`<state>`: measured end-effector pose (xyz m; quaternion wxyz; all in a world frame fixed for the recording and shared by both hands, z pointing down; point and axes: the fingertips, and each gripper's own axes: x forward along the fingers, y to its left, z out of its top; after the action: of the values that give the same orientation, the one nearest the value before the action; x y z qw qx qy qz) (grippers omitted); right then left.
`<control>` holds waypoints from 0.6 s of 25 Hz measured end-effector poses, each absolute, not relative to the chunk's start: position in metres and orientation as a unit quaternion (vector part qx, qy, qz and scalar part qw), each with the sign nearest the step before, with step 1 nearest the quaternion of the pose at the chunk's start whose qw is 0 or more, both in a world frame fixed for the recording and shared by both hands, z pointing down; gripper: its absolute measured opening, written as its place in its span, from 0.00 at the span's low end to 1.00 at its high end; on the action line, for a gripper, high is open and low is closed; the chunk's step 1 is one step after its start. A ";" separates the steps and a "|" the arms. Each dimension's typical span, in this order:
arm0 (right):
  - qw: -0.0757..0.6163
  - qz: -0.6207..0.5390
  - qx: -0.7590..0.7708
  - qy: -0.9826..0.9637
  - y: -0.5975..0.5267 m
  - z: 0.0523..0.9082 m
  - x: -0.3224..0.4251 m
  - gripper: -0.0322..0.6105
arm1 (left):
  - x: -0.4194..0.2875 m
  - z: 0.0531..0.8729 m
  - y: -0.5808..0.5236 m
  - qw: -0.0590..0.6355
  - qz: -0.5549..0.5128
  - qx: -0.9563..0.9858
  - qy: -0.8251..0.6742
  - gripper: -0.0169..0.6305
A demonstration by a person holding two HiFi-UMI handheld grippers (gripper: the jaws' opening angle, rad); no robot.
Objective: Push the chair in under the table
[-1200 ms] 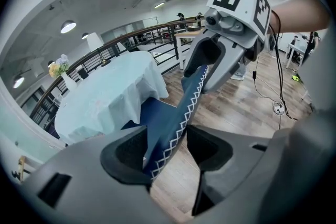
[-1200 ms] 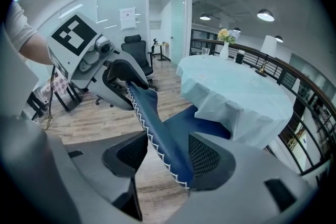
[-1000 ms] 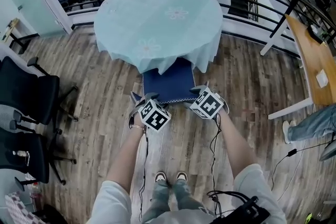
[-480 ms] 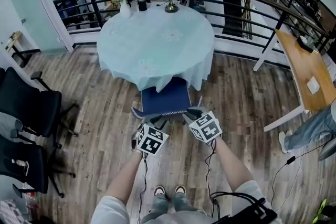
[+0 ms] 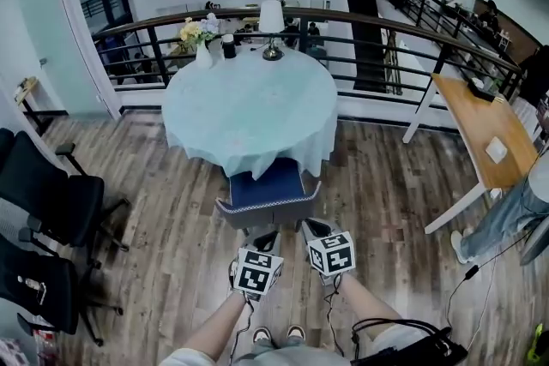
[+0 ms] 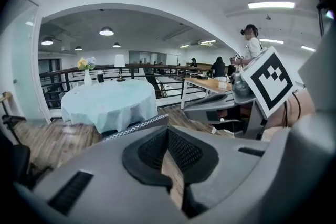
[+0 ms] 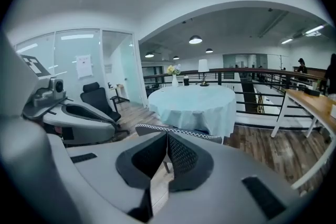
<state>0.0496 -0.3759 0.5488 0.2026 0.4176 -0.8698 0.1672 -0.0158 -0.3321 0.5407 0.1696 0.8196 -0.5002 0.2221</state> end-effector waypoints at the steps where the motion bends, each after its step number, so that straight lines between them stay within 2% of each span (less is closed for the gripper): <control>1: 0.199 0.169 0.421 -0.869 -0.366 0.546 0.051 0.09 | -0.014 0.540 -0.323 0.176 0.215 0.819 -0.501 0.03; 7: 0.183 0.176 0.435 -0.864 -0.315 0.537 0.056 0.08 | -0.003 0.543 -0.271 0.222 0.181 0.817 -0.500 0.03; 15: 0.177 0.200 0.462 -0.845 -0.264 0.554 0.062 0.08 | -0.005 0.546 -0.228 0.221 0.176 0.810 -0.513 0.03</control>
<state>0.0622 -0.2636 0.5543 0.1773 0.4623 -0.8454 0.2003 -0.0048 -0.2281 0.5461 0.2211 0.8103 -0.5132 0.1763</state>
